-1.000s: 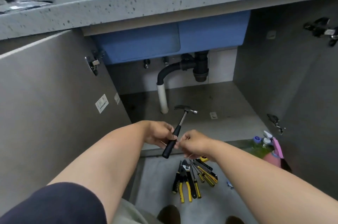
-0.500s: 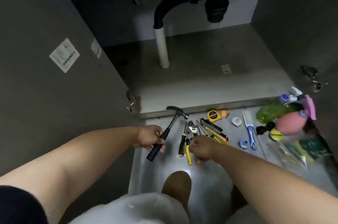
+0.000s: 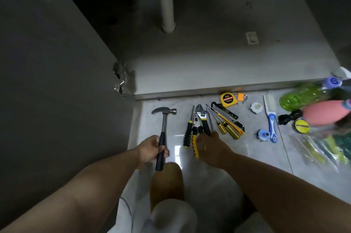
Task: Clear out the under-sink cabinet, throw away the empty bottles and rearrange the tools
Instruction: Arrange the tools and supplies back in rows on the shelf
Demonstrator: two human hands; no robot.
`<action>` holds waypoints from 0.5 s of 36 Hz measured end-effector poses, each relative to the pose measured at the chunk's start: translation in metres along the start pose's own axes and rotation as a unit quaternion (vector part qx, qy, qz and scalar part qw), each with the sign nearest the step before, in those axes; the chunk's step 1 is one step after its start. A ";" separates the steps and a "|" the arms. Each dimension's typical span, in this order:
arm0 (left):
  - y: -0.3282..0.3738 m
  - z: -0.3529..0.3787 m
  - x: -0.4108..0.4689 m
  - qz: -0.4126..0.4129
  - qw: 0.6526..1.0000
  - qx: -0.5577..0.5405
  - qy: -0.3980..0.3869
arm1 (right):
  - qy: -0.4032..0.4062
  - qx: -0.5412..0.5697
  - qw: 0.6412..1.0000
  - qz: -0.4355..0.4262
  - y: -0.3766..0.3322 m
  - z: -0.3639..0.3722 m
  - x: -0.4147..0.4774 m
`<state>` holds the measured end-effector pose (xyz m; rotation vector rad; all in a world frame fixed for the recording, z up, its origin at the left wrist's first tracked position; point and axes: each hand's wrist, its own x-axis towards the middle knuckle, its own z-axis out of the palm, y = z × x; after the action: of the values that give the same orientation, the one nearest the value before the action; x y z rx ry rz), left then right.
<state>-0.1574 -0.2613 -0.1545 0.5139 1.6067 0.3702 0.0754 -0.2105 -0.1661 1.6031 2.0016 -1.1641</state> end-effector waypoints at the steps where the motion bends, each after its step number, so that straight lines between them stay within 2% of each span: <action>1: -0.003 0.000 0.004 0.013 1.000 0.004 0.012 | 0.001 -0.016 1.000 0.011 -0.001 0.002 0.003; 5: -0.017 -0.005 0.025 0.035 0.995 0.057 0.071 | 0.010 -0.040 0.999 0.030 -0.009 0.014 0.014; 9: -0.029 -0.005 0.044 0.029 0.979 0.148 0.138 | 0.065 -0.037 0.994 0.081 -0.017 0.024 0.020; 14: -0.039 0.001 0.057 0.045 0.965 0.191 0.176 | 0.145 -0.016 0.983 0.109 -0.012 0.026 0.018; 18: -0.041 0.003 0.061 0.056 0.953 0.234 0.185 | 0.148 -0.005 0.982 0.119 -0.003 0.027 0.015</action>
<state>-0.1618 -0.2631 -0.2280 0.9410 2.0490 0.1699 0.0616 -0.2214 -0.1916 2.0459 1.9080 -0.8662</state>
